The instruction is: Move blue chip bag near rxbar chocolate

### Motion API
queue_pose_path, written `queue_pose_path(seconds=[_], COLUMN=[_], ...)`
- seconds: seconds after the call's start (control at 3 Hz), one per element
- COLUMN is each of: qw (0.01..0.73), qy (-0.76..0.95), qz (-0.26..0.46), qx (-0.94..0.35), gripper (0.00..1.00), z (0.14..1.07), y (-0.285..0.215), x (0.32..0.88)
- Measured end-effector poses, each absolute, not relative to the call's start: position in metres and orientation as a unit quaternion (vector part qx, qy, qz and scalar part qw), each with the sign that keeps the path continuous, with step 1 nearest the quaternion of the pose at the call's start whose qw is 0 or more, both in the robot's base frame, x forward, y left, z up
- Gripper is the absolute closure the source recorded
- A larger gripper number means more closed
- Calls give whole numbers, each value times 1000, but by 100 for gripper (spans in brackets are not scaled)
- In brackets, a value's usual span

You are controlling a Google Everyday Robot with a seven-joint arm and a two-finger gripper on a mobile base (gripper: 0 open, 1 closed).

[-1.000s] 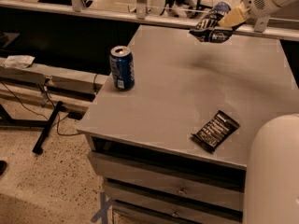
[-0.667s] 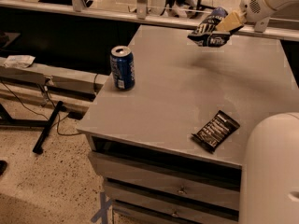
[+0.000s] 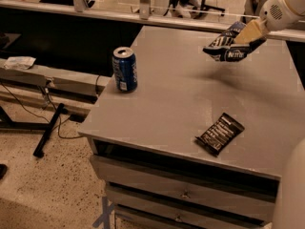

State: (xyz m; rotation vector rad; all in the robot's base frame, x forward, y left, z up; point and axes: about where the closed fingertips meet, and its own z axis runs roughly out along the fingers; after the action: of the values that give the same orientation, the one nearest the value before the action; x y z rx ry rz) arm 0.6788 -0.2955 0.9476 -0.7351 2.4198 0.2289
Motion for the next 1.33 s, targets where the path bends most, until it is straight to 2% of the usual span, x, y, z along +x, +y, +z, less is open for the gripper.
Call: queue_pose_path(seconds=[1.33], qw=[219], qy=[968], qz=[71], qx=[-95], gripper=[100], z=[883], y=[-290], x=[552])
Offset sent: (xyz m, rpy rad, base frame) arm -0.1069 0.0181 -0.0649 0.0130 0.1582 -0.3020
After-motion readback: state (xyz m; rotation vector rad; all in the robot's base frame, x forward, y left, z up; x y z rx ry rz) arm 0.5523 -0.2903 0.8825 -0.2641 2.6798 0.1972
